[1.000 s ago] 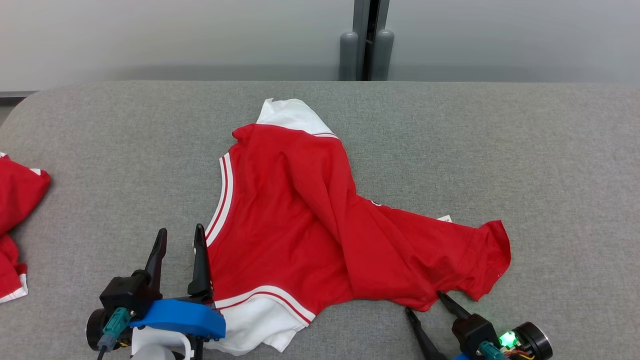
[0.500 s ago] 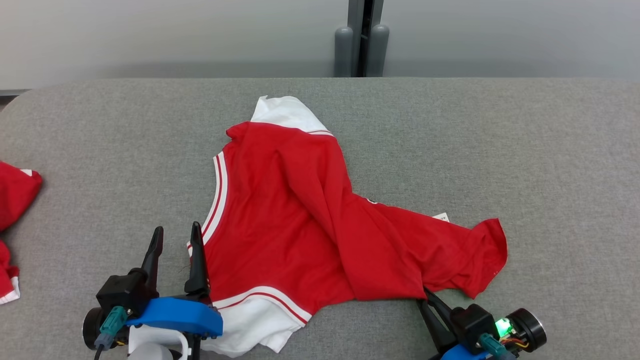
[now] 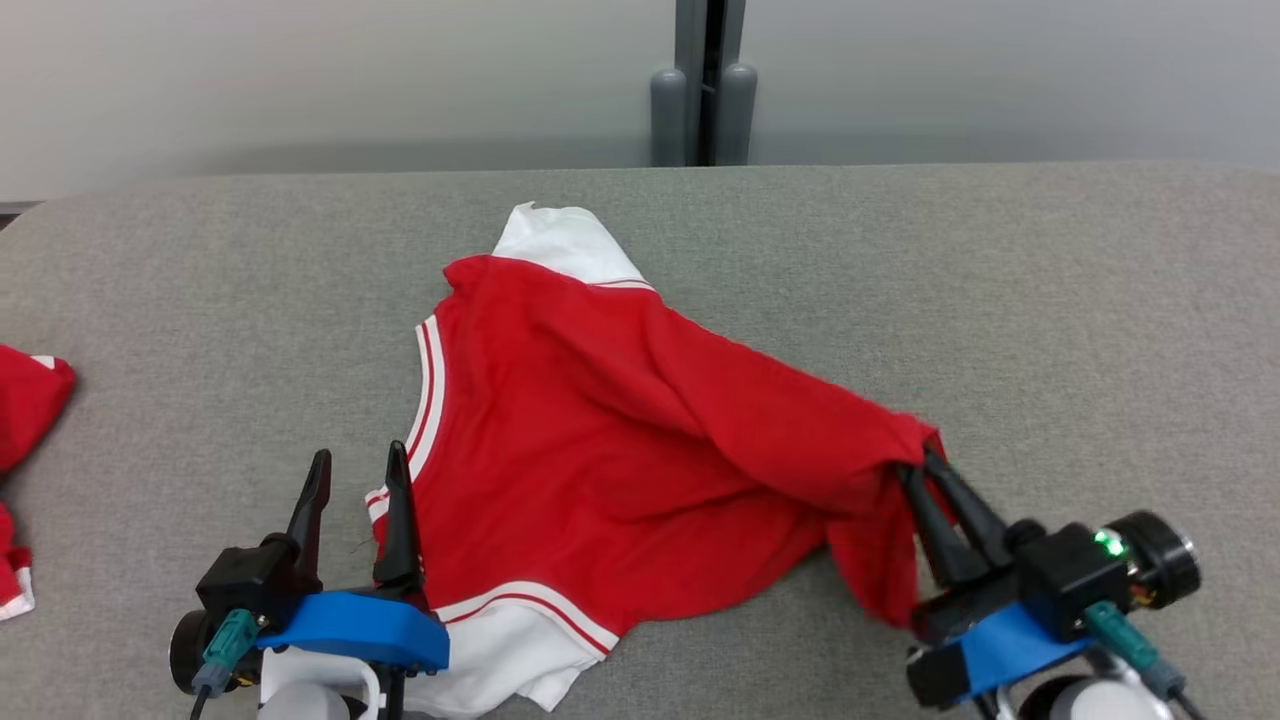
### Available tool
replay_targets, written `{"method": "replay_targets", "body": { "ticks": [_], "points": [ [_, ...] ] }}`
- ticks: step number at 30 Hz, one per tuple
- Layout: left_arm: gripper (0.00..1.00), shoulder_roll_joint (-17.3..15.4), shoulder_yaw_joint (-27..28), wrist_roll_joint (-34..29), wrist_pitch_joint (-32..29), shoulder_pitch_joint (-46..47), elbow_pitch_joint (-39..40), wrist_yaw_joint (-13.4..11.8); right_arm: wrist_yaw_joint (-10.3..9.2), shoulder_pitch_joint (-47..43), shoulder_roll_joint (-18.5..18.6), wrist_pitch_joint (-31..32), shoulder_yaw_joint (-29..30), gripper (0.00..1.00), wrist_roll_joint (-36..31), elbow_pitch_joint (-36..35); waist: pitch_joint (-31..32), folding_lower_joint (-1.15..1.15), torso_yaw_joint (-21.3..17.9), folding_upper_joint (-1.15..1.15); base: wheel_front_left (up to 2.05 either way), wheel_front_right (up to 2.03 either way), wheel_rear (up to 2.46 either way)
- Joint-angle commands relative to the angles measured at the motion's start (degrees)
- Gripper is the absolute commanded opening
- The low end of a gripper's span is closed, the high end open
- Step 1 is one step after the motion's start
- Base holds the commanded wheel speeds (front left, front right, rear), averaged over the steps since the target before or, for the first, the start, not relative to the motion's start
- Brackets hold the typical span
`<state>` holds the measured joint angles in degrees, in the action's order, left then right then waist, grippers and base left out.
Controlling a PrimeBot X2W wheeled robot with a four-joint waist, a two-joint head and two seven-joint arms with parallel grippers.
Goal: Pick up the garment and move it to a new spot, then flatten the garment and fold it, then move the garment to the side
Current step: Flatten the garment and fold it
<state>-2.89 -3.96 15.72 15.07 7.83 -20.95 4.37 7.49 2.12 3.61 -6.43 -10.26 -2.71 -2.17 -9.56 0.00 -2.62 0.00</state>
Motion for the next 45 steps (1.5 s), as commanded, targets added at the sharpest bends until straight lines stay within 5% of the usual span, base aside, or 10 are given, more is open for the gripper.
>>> {"method": "replay_targets", "body": {
  "ticks": [1,8,17,20,21,22,32,45],
  "points": [
    [1.0,0.0,-0.1,0.3,0.2,0.9,0.1,0.1,0.0,2.1,1.3,1.0,1.1,0.0,-0.3,-1.4,-0.2,0.0,0.8,0.0,0.0,0.0,0.0],
    [1.0,0.0,-1.1,0.9,0.2,1.9,0.6,-0.3,0.0,11.6,5.0,6.8,6.9,0.0,3.4,2.5,-1.5,0.0,4.6,0.0,0.0,0.0,0.0],
    [1.0,0.0,-3.3,1.9,0.2,3.8,0.8,-0.3,0.0,26.0,9.0,11.4,15.6,0.0,6.3,23.8,-4.8,0.0,9.1,0.0,0.0,0.0,0.0],
    [1.0,0.0,-3.7,2.1,0.2,4.5,0.7,-0.4,0.0,31.1,9.5,12.1,17.4,0.27,7.7,30.5,-5.8,0.0,9.6,0.0,0.0,0.0,0.0],
    [1.0,0.0,-3.8,2.1,0.2,4.7,0.7,-0.5,0.0,32.9,10.0,11.5,18.4,0.47,7.6,32.4,-6.1,0.0,9.7,0.0,0.0,0.0,0.0],
    [1.0,0.0,-4.0,2.2,0.2,4.7,0.7,-0.6,0.0,34.5,10.4,10.6,19.2,1.0,6.8,33.9,-6.3,0.0,9.8,0.0,0.0,0.0,0.0],
    [1.0,0.0,-4.7,2.0,0.2,3.7,0.3,-1.0,0.0,37.8,10.3,0.2,18.0,1.0,2.8,41.9,-5.0,0.0,7.8,0.0,0.0,0.0,0.0],
    [1.0,0.0,-4.3,0.9,0.2,1.2,0.0,-0.6,0.01,19.6,6.6,-1.8,13.2,1.0,6.0,34.3,-0.6,0.0,2.0,0.0,0.0,0.0,0.0]
  ]
}}
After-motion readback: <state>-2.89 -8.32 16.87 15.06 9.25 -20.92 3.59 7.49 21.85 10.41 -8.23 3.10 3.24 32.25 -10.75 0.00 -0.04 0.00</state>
